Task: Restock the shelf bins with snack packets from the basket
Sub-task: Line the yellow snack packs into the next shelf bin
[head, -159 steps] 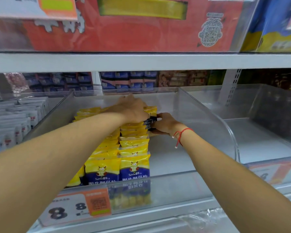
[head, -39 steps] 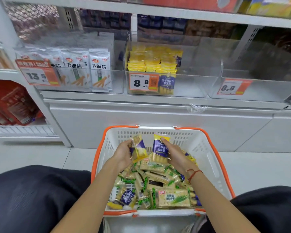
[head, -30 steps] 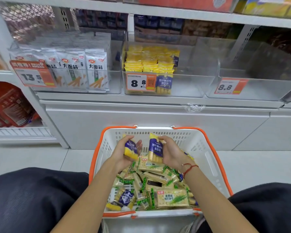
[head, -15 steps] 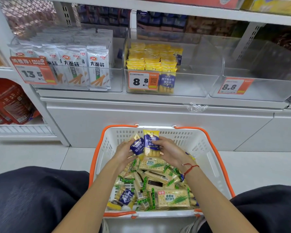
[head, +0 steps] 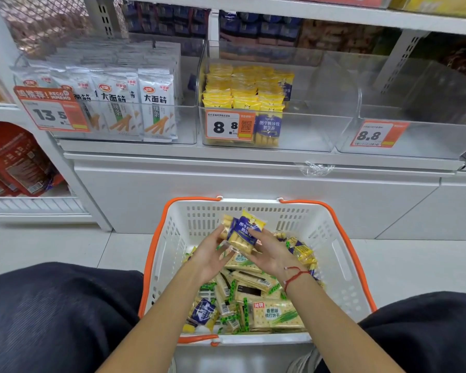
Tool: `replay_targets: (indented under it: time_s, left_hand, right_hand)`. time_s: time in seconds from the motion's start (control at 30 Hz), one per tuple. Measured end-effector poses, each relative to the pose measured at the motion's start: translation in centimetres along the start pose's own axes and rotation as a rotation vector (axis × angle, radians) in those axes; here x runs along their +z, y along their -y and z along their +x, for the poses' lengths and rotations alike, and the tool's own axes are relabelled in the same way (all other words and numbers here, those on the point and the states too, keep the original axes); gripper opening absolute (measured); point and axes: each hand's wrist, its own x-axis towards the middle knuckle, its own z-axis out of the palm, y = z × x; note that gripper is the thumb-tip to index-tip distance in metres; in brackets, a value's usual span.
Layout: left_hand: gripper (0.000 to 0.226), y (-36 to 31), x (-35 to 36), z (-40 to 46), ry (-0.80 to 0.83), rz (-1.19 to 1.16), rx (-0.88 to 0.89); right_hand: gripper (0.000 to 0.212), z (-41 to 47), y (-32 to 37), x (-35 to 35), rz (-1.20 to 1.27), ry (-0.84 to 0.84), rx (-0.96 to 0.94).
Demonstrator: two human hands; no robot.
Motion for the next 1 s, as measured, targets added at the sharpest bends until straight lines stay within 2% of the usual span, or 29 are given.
replay_targets:
  time_s: [0.1,0.17,0.3,0.4,0.5,0.6,0.73,0.83,0.9,1.0]
  left_hand:
    - [0.017,0.1,-1.1,-0.1,-0.077,0.273,0.020]
    - [0.018,-0.1,-1.3,-0.4,-0.050,0.362,-0.018]
    - [0.039,0.0,0.0,-0.2,0.014,0.443,-0.029]
    - [0.047,0.7,0.6,0.3,-0.010,0.410,-0.001]
    - [0.049,1.7,0.2,0.9,-0.086,0.280,0.005]
    - [0.042,2.6,-0.7,1.5,-0.142,0.125,0.003]
    - [0.031,2.9,-2.8,2.9,-0.236,0.119,0.029]
    - [0.052,2.9,-5.2,4.8,-0.415,0.113,0.036]
    - [0.045,2.9,-6.4,5.7,-0.471,0.089,0.011]
    - [0.035,3.4,-7.4,6.6,-0.447,-0.010,-0.042]
  right_hand:
    - [0.025,0.7,-0.3,-0.6,-0.020,-0.036,-0.080]
    - [0.039,1.0,-0.2,-0.9,-0.073,-0.057,-0.145]
    - [0.047,1.3,-0.2,-0.1,-0.284,0.026,-0.263]
    - [0.044,1.1,-1.3,1.3,-0.495,0.053,-0.311]
    - [0.044,1.7,-2.7,2.4,-0.579,0.035,-0.294]
    - [0.045,2.8,-3.9,2.5,-0.721,0.031,-0.258]
    - [0.045,4.4,-4.6,1.8,-0.933,0.098,-0.218]
    - [0.045,6.6,-4.6,0.9,-1.226,0.049,-0.286]
    - [0.042,8.5,-5.0,0.3,-1.475,0.047,-0.368]
    - [0.041,11.8,-6.1,0.5,-1.871,0.107,-0.485]
